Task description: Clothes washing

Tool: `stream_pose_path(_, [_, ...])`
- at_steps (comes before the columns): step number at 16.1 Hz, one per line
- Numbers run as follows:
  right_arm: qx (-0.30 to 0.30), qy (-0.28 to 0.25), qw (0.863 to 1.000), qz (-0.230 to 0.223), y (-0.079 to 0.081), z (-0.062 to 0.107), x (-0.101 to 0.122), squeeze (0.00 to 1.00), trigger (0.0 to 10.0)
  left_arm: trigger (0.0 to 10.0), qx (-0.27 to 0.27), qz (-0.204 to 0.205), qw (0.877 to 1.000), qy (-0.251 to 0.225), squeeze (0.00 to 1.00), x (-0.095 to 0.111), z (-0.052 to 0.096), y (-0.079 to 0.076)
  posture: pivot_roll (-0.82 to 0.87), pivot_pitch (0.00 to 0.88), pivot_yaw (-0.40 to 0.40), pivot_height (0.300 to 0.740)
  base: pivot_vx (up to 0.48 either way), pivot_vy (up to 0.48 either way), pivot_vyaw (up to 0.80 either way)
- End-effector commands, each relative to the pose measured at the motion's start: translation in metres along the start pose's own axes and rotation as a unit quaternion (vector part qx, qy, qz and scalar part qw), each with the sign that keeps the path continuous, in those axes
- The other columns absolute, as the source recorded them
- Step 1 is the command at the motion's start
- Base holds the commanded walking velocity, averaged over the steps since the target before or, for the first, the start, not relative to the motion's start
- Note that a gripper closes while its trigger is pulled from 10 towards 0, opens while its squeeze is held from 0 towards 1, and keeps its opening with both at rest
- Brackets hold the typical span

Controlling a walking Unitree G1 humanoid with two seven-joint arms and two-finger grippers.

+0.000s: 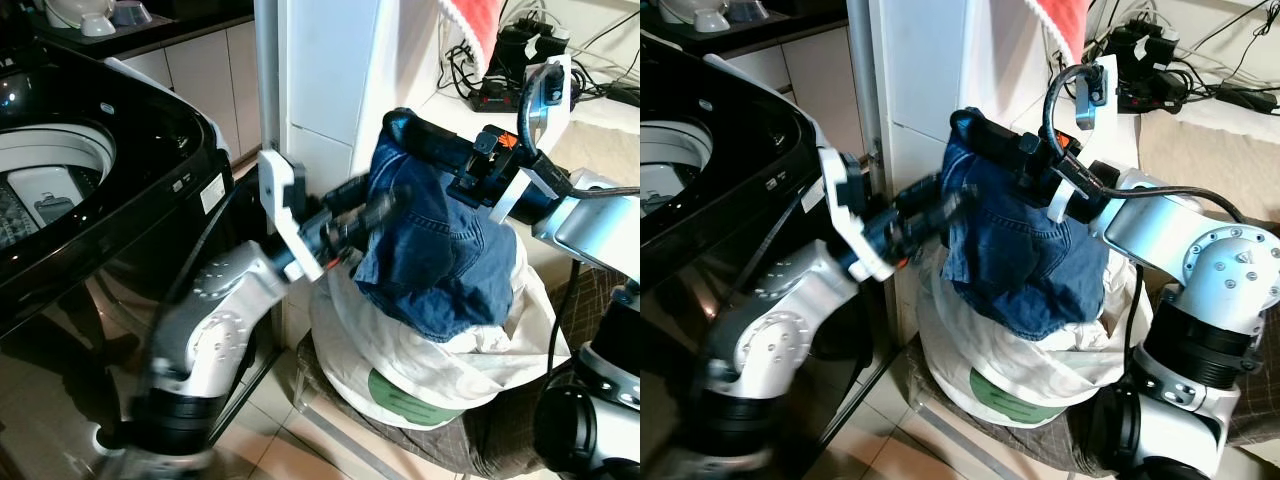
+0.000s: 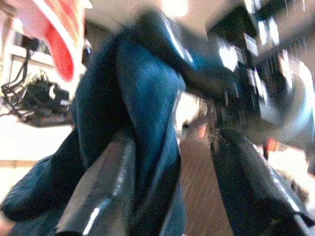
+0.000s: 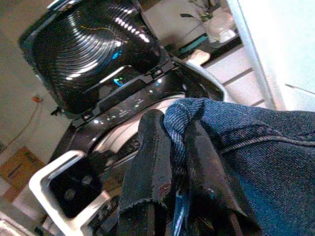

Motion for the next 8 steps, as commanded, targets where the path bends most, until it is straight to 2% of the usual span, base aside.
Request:
stream_pose_path(1, [0.005, -0.005, 1.000, 0.004, 0.003, 0.002, 0.002, 0.00, 0.0, 10.0, -0.028, -0.014, 1.000, -0.001, 1.00, 0.002, -0.005, -0.008, -0.05, 0.000, -0.086, 0.740, 0.000, 0.000, 0.00])
stream_pose_path(3, [0.009, 0.002, 1.000, 0.002, 0.004, 0.000, 0.001, 0.00, 0.0, 10.0, -0.018, -0.016, 1.000, 0.007, 1.00, 0.001, -0.007, -0.006, -0.05, 0.000, -0.088, 0.740, 0.000, 0.000, 0.00])
stream_pose_path(5, [0.020, 0.006, 1.000, 0.001, 0.007, -0.003, -0.002, 0.00, 0.0, 10.0, 0.053, -0.042, 0.997, 0.035, 1.00, -0.007, -0.016, 0.007, -0.05, 0.000, -0.089, 0.740, 0.000, 0.000, 0.00])
stream_pose_path(6, [0.020, 0.007, 1.000, 0.000, 0.008, -0.003, -0.002, 0.00, 0.0, 10.0, 0.060, -0.033, 0.997, 0.032, 1.00, -0.007, -0.018, 0.008, -0.06, 0.000, -0.085, 0.740, 0.000, 0.000, 0.00])
stream_pose_path(7, [0.020, 0.008, 1.000, 0.000, 0.008, -0.003, -0.003, 0.00, 0.0, 10.0, 0.058, -0.018, 0.998, 0.021, 0.76, -0.004, -0.022, 0.008, -0.06, 0.000, -0.082, 0.740, 0.000, 0.000, 0.00])
stream_pose_path(8, [0.021, 0.008, 1.000, 0.000, 0.008, -0.003, -0.004, 0.00, 0.0, 10.0, 0.052, -0.013, 0.998, 0.014, 0.00, -0.002, -0.024, 0.007, -0.06, 0.000, -0.080, 0.740, 0.000, 0.000, 0.00])
Point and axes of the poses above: a point about 5 cm out from each wrist's last joint towards the gripper, its own z axis pointing back from the gripper into the wrist, its own x axis along the axis of the wrist's last joint, y = z × x, the point moved 1 cm from there along -z, pointing out of the wrist towards the gripper, and after that the axes turned 14 degrees about -z, right-handed, at the moved point
